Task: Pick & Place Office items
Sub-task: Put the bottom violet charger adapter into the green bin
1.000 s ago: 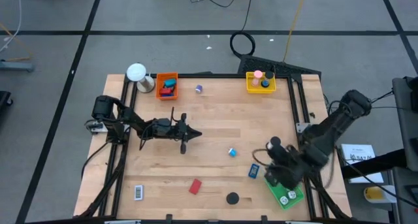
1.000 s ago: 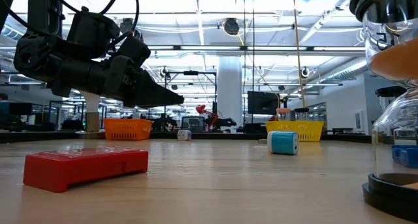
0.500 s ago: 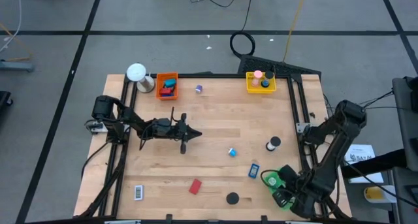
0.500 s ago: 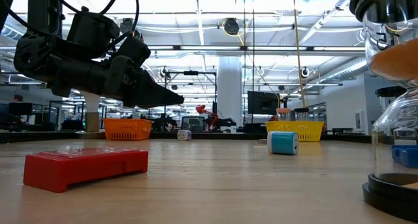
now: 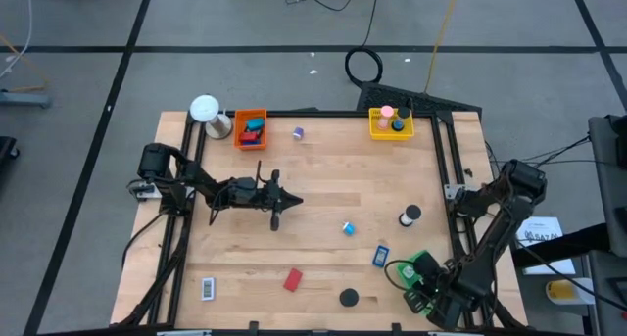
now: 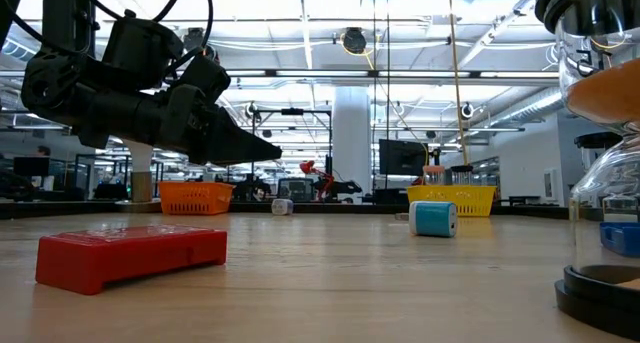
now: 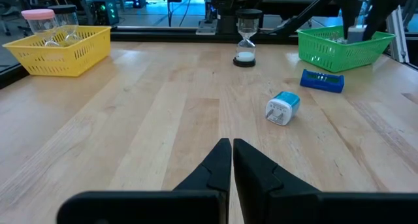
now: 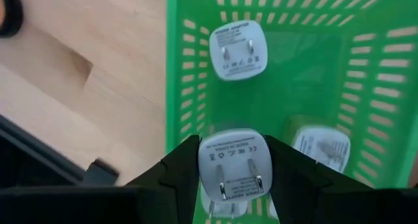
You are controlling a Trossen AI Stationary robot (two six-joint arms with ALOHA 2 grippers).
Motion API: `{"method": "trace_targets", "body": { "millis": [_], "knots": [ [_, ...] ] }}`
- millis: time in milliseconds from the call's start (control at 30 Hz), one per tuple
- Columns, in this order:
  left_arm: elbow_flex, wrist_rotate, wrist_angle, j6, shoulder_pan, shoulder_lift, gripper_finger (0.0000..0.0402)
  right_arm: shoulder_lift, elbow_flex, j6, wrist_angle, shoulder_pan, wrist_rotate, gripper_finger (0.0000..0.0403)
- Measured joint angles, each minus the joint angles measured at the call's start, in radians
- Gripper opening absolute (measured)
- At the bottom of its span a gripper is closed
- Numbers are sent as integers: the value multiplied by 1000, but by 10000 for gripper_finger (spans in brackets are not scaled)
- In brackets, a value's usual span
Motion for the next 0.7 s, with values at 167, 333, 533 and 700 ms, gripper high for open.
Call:
{"method": "trace_targets", "body": {
  "millis": [167,333,533,700],
  "knots": [
    [0,0,0,0,0,0,21,0,-50,-4,57,-7,-21,140],
    [0,0,0,0,0,0,21,0,-71,-21,78,-13,-52,145],
    [0,0,0,0,0,0,21,0,-71,-38,77,-13,-52,154],
    [0,0,0,0,0,0,21,0,-71,-42,77,-13,-52,156]
  ]
}}
